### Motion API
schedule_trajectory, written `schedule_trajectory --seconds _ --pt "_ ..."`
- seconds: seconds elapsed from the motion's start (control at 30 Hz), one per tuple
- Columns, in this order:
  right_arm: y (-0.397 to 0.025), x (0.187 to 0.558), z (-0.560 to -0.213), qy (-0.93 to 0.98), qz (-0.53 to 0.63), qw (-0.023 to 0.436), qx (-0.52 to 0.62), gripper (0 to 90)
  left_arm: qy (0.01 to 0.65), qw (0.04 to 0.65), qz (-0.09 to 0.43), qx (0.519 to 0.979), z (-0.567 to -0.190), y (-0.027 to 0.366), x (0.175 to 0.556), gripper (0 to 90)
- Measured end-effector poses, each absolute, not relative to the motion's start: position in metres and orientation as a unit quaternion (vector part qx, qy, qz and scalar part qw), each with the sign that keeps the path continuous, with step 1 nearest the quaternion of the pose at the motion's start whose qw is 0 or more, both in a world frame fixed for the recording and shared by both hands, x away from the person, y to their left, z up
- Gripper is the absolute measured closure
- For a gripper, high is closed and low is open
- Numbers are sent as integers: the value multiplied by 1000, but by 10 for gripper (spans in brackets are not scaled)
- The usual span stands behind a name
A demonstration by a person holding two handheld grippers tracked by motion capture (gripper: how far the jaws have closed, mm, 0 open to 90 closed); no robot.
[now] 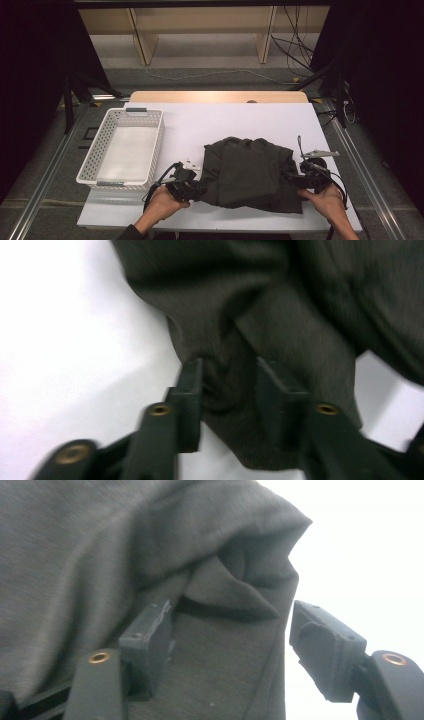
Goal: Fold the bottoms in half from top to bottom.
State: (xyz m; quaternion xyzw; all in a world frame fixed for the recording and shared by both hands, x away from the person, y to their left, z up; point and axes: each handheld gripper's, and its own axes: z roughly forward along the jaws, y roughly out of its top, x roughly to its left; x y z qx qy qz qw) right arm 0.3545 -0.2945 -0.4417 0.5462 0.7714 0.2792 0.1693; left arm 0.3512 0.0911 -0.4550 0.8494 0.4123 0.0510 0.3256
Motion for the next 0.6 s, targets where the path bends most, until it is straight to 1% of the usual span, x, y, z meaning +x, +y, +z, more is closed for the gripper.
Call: schedule_trajectory --seconds 0.03,0.07,0.1,0.13,0.2,0.3,0.6 --pt "-295 356 -443 773 277 167 546 320 416 334 57 844 -453 93 354 531" --pt "-296 356 -444 774 273 163 548 313 419 348 66 836 -451 96 356 507" --pt "-296 357 -446 775 270 160 548 308 425 357 70 829 -449 98 358 502" --pt "-297 359 -447 778 269 156 547 307 431 360 70 824 -447 100 361 484" --pt "-299 360 -448 777 269 148 549 292 444 364 62 817 -446 101 366 405" --pt "-303 363 -450 775 270 142 553 272 459 360 59 810 -449 99 374 353" --pt "-315 372 -461 772 264 101 569 189 504 358 -16 786 -461 94 401 220"
